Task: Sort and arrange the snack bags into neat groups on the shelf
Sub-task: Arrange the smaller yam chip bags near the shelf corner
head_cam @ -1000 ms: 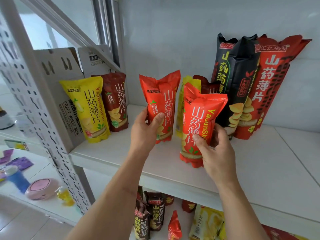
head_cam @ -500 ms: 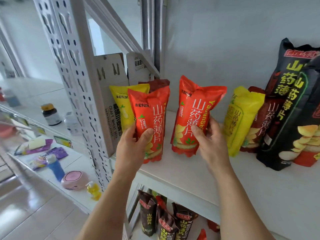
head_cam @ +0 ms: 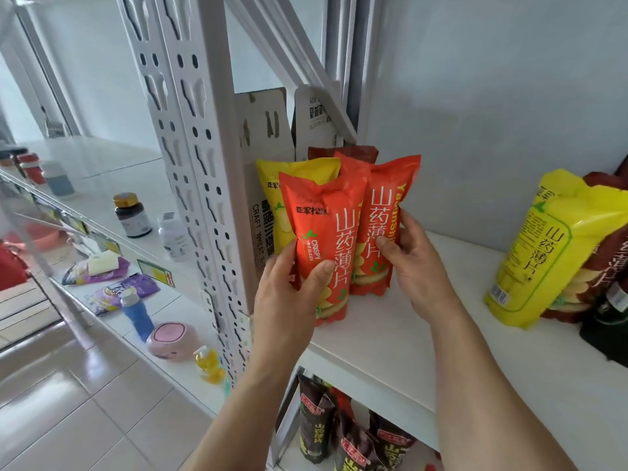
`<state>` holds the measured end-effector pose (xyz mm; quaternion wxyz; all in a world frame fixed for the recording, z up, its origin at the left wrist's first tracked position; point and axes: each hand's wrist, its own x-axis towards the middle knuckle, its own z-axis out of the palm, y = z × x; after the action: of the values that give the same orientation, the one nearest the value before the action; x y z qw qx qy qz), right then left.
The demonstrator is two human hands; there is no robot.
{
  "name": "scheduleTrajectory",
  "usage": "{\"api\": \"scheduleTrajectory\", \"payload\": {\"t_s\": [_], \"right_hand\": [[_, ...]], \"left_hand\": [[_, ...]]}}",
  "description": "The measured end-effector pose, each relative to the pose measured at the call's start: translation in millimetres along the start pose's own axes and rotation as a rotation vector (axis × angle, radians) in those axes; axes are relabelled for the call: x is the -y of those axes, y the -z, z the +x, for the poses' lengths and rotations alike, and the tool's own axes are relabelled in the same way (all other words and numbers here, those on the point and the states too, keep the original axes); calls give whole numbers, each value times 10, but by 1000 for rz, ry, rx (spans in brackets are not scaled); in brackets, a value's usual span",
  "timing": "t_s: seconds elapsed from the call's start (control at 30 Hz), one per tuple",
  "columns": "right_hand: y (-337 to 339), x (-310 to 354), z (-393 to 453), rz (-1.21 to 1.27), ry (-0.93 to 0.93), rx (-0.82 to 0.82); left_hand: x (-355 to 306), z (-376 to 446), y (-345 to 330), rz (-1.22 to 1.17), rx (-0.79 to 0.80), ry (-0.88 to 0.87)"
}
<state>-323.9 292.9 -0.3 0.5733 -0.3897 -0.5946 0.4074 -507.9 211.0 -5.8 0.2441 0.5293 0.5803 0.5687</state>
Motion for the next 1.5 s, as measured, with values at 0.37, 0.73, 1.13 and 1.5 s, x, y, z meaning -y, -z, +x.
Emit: {"api": "scheduleTrajectory", "payload": {"t_s": [0.37, 0.73, 1.13, 1.5], "right_hand": [[290, 219, -353, -306, 12, -285], [1357, 539, -1025, -518, 296, -642], [1896, 813, -766, -679, 274, -558], [1875, 1019, -383, -1337, 43, -427]], "left_hand": [[-73, -101, -191, 58, -154, -23], [-465, -621, -1509, 101, -65, -540], [-798, -379, -2457, -248, 637, 46], [-521, -439, -2089, -15, 326, -49]]}}
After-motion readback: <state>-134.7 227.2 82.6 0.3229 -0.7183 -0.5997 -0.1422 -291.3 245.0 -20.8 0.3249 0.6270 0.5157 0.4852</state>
